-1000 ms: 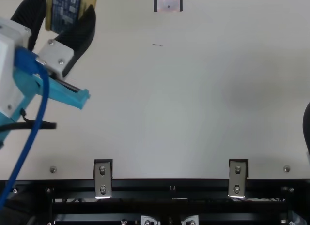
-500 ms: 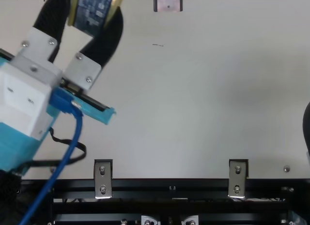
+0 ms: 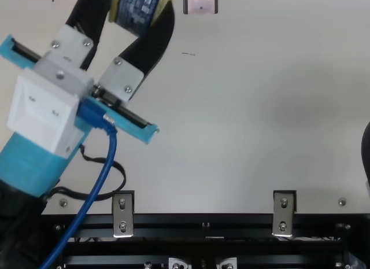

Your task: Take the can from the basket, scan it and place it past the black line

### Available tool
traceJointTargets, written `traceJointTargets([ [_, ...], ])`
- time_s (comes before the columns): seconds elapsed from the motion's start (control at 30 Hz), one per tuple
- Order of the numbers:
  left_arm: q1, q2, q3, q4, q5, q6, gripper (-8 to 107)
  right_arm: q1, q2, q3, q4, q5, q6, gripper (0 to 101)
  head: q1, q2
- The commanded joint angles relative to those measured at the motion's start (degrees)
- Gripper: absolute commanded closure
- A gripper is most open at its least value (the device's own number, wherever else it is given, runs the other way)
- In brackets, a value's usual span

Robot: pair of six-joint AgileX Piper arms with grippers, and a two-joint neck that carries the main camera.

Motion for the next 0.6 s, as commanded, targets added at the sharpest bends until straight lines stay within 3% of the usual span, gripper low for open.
traceJointTargets([
  [0.0,0.3,1.2,-0.4,5.4,-0.9,-9.5,89,0.0,0.0,0.0,0.0,0.0,0.0,0,-1.8,0.0],
  [0.57,11.5,10.7,-0.9,34.4,-12.6,-39.9,89,0.0,0.0,0.0,0.0,0.0,0.0,0,-1.8,0.0],
])
